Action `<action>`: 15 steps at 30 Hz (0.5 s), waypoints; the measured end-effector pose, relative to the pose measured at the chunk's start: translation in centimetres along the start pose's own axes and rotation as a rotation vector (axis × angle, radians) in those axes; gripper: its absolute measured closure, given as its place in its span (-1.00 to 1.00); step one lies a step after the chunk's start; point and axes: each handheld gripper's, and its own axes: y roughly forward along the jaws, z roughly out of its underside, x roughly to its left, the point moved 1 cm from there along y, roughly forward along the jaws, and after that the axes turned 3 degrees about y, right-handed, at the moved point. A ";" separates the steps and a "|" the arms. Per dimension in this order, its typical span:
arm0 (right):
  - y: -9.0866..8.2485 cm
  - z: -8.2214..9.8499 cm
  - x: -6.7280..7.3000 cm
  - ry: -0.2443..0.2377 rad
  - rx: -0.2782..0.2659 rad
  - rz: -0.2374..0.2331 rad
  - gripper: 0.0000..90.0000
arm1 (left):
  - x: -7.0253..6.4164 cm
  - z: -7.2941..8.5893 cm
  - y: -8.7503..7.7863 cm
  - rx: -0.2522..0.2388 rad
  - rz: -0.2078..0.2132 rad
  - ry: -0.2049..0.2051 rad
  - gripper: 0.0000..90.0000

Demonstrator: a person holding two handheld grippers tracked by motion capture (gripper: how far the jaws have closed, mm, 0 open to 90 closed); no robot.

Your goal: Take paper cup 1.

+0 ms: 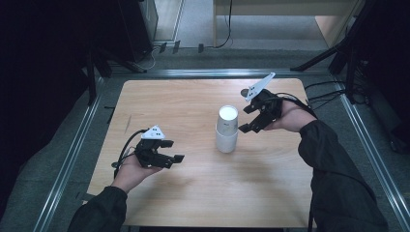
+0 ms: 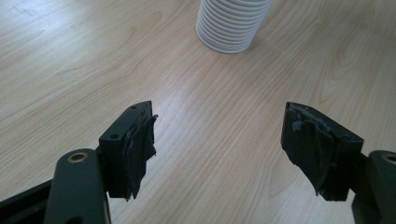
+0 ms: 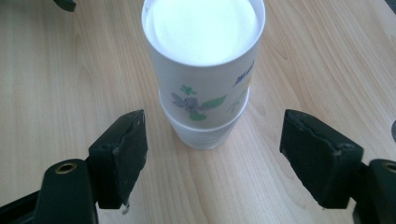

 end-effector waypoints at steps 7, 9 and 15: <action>1.1 -1.8 0.2 -0.028 -0.006 -0.034 -0.49 | 0.0 0.0 0.1 0.001 0.005 -0.002 -0.42; 1.5 -2.1 0.2 -0.030 -0.005 -0.038 -0.50 | -0.1 0.0 0.2 0.001 0.011 -0.002 -0.42; 2.4 -2.7 0.2 -0.019 -0.004 -0.053 -0.49 | -0.5 -0.1 0.6 0.017 0.028 0.015 -0.42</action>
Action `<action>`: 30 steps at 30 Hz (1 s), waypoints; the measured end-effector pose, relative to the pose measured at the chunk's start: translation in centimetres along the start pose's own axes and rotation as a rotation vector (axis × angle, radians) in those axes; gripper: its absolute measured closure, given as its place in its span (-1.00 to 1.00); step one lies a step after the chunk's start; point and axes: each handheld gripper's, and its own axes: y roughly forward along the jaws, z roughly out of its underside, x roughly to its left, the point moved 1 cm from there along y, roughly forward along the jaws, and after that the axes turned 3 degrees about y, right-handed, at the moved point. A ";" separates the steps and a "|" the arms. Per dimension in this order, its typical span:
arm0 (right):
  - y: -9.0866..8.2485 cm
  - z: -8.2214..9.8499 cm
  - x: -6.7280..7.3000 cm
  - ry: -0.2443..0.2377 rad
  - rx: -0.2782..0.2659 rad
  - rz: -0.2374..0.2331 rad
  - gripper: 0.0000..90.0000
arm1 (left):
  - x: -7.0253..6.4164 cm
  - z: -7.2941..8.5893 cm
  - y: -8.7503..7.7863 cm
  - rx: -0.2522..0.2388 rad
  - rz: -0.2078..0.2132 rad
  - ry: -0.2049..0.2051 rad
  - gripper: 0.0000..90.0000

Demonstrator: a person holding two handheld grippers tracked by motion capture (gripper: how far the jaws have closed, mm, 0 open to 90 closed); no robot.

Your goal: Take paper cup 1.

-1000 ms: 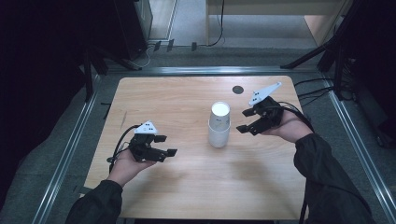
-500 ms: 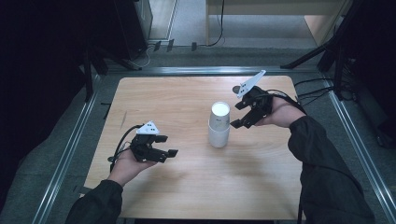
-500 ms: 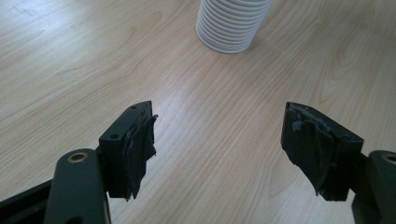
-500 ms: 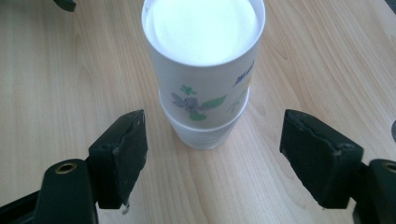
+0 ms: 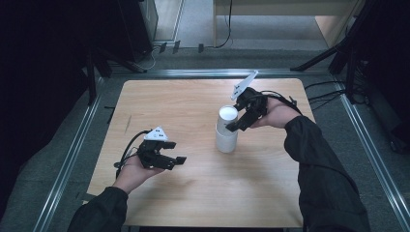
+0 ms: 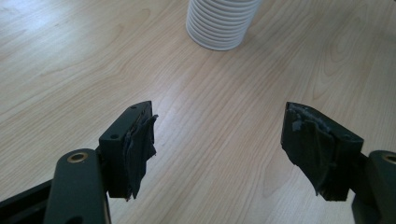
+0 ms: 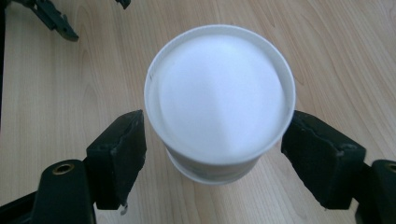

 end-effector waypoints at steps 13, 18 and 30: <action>0.4 -1.1 -0.1 -0.013 0.007 -0.003 -0.30 | -0.1 0.0 0.0 0.002 0.007 0.009 -0.44; 0.2 -1.0 -0.1 0.008 0.007 -0.004 -0.30 | -0.1 -0.1 0.0 0.002 0.006 0.009 -0.44; -0.9 -1.8 0.3 -0.012 -0.002 -0.001 -0.29 | -0.1 -0.1 0.0 0.002 0.008 0.009 -0.45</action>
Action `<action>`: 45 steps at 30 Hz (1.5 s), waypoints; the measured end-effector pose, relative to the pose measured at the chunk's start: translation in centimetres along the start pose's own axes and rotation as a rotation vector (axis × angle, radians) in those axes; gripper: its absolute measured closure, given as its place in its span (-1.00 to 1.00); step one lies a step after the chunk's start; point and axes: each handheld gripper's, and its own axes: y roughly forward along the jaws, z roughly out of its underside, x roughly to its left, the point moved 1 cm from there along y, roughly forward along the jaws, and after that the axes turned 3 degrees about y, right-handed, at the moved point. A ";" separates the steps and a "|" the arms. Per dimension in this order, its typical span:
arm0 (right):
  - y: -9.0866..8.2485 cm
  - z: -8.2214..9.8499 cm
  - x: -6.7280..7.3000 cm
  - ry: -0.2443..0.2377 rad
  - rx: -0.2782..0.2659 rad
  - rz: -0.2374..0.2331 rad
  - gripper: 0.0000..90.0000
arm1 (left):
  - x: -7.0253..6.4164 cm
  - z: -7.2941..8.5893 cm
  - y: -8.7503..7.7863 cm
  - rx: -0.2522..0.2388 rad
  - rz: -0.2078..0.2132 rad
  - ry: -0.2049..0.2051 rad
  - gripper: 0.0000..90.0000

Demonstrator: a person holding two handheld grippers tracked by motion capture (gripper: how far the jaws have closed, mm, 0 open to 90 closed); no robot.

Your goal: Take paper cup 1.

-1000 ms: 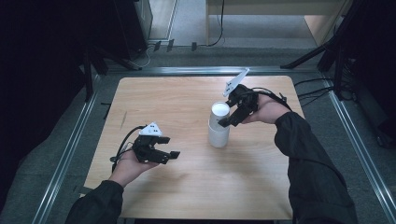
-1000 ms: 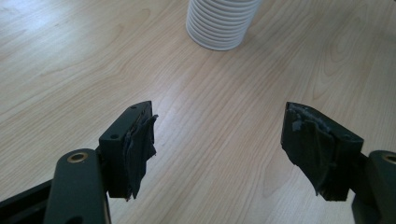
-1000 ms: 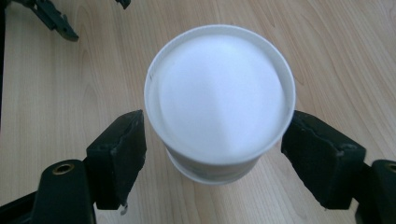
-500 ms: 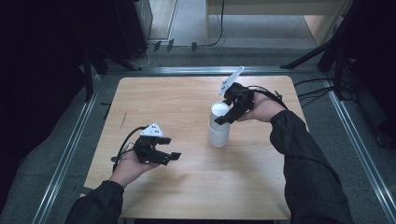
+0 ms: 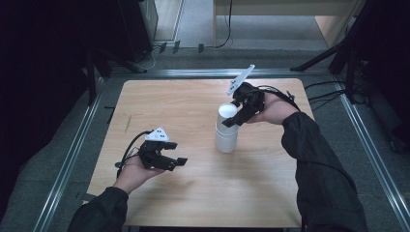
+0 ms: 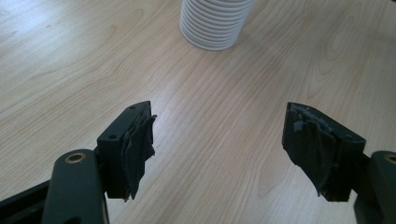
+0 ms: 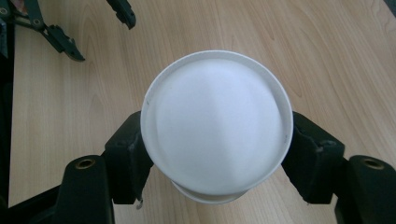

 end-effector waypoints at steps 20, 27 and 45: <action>-4.6 -2.9 1.3 -0.010 -0.018 0.015 -0.28 | 0.0 0.0 -0.1 -0.004 0.002 -0.004 -0.47; -7.3 -4.1 2.6 -0.036 -0.039 0.029 -0.27 | 0.0 0.0 0.0 -0.008 0.006 -0.006 -0.50; -7.2 -1.9 7.7 -0.110 -0.057 -0.069 -0.27 | -0.6 -0.5 -0.3 -0.034 0.060 0.008 -0.64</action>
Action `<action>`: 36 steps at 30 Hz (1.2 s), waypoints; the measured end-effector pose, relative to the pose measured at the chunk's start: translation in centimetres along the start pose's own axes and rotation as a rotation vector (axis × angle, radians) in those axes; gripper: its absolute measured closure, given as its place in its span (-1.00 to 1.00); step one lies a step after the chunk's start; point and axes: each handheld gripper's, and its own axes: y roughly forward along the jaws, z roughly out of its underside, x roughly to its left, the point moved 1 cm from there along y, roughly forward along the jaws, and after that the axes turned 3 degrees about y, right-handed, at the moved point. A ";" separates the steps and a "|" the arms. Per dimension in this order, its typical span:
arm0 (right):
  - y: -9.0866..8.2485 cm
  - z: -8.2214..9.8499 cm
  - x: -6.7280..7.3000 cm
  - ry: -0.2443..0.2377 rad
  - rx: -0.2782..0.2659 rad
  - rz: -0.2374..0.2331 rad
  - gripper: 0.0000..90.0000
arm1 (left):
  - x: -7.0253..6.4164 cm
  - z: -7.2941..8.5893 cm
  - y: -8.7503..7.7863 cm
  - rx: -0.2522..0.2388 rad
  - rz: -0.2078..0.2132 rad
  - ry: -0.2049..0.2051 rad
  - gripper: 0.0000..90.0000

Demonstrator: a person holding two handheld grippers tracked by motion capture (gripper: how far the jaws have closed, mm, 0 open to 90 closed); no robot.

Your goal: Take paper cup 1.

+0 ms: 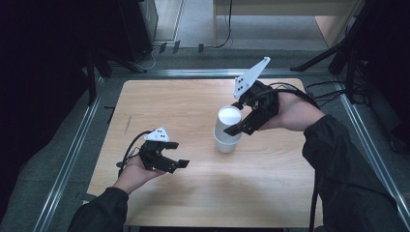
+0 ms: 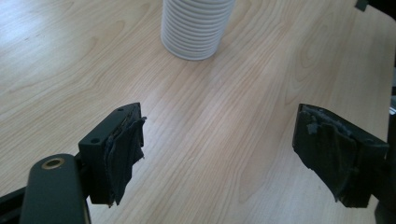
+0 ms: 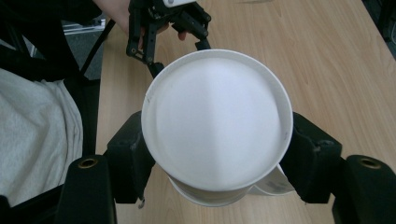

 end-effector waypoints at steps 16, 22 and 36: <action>4.2 5.3 0.6 0.064 -0.081 -0.048 -0.26 | -1.0 -0.5 -0.2 -0.040 0.111 0.060 -0.71; 6.5 7.5 0.7 0.099 -0.125 -0.065 -0.26 | -1.4 -0.6 0.8 0.006 0.166 0.092 -0.68; 9.8 10.1 0.3 0.169 -0.201 -0.082 -0.26 | -0.5 -3.7 1.6 0.010 0.298 0.166 -0.66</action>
